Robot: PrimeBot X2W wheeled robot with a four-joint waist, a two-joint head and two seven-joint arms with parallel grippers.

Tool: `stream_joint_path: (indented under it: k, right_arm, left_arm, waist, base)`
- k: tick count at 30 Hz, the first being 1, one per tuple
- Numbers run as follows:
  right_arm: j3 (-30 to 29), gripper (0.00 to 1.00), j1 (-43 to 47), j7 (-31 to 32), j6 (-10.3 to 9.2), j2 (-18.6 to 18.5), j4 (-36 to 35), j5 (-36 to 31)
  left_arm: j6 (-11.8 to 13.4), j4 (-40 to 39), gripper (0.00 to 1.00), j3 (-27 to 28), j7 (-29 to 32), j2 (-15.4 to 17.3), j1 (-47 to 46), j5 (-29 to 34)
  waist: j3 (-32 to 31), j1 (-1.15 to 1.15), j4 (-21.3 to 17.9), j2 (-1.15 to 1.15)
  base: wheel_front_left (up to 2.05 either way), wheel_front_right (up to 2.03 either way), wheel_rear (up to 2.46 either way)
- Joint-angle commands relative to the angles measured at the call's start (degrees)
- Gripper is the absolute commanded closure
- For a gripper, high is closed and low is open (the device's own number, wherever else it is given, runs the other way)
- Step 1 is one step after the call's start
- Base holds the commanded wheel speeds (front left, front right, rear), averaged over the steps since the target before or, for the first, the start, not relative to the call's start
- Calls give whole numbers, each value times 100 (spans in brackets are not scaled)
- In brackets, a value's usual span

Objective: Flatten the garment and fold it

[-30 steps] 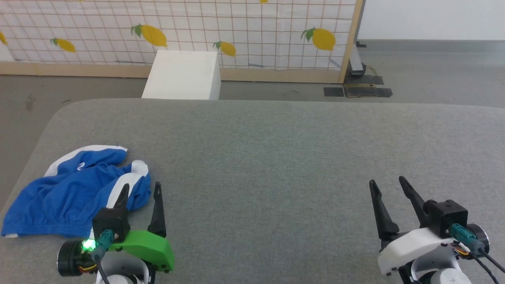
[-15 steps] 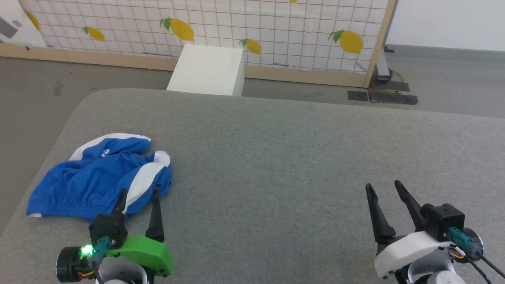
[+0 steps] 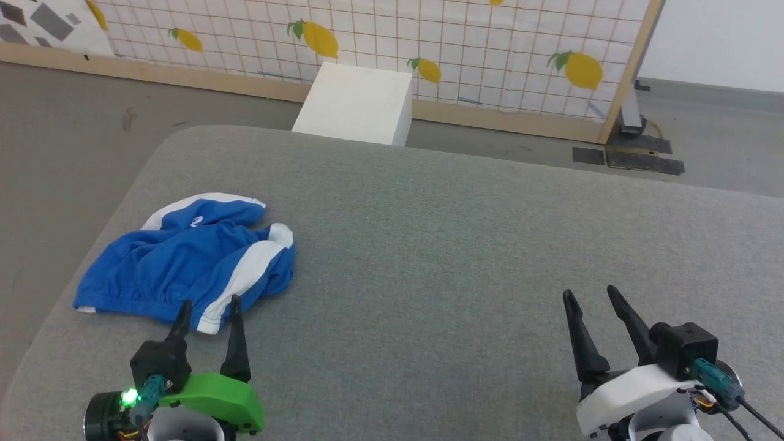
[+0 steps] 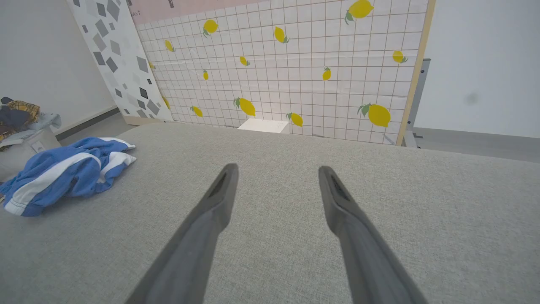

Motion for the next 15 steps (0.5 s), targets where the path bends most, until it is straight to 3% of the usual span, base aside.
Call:
stream_joint_path:
  k: [1,15]
  right_arm:
    - [32,0,73,-65,23,-4,45,84]
    - [99,0,70,-230,27,-5,232,255]
  left_arm:
    - [-2,25,0,23,-69,-9,82,-51]
    - [-18,124,0,71,-233,-12,130,-147]
  waist:
    - [11,0,65,0]
    - [26,0,365,0]
  base:
    - [0,0,0]
    - [0,0,0]
